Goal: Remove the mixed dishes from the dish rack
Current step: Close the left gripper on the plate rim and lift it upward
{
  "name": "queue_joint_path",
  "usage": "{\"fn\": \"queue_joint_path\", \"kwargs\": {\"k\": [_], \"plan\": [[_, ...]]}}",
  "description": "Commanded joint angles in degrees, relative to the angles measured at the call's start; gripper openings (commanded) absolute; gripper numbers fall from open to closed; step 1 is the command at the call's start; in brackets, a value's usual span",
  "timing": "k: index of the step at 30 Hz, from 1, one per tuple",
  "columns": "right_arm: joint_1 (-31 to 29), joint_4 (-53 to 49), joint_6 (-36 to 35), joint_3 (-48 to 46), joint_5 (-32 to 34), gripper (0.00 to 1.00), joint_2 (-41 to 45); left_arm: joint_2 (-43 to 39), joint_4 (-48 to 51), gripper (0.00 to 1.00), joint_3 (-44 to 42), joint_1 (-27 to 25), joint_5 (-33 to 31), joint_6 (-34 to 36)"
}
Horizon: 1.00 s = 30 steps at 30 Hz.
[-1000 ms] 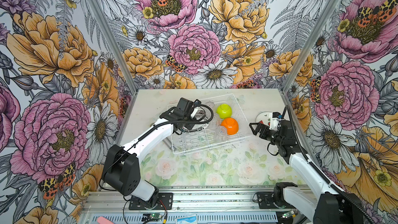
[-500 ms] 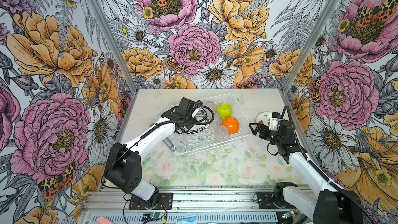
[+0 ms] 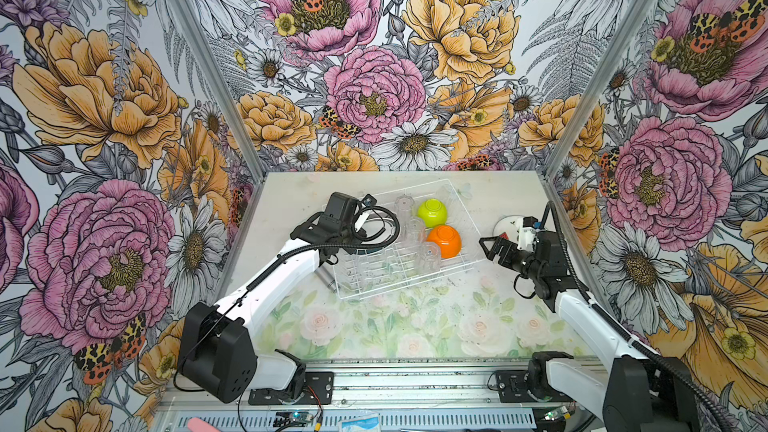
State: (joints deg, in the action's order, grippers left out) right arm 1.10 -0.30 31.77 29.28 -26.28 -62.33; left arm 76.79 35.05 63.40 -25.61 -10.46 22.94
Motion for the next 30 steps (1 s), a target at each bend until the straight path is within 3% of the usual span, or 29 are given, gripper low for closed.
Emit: {"fn": "queue_joint_path", "kwargs": {"k": [1,13,30], "plan": [[0.3,2.57,0.83,-0.56,-1.24,0.99,-0.92,-3.52,-6.7,0.0,-1.27,1.6,1.09,-1.87],[0.27,3.45,0.71,-0.69,-2.04,0.99,-0.62,-5.38,-7.16,0.0,0.48,3.06,4.01,-6.5],[-0.04,5.92,1.63,-1.5,-3.62,0.99,1.44,-8.56,-10.56,0.0,0.45,4.34,7.96,-19.75]]}}
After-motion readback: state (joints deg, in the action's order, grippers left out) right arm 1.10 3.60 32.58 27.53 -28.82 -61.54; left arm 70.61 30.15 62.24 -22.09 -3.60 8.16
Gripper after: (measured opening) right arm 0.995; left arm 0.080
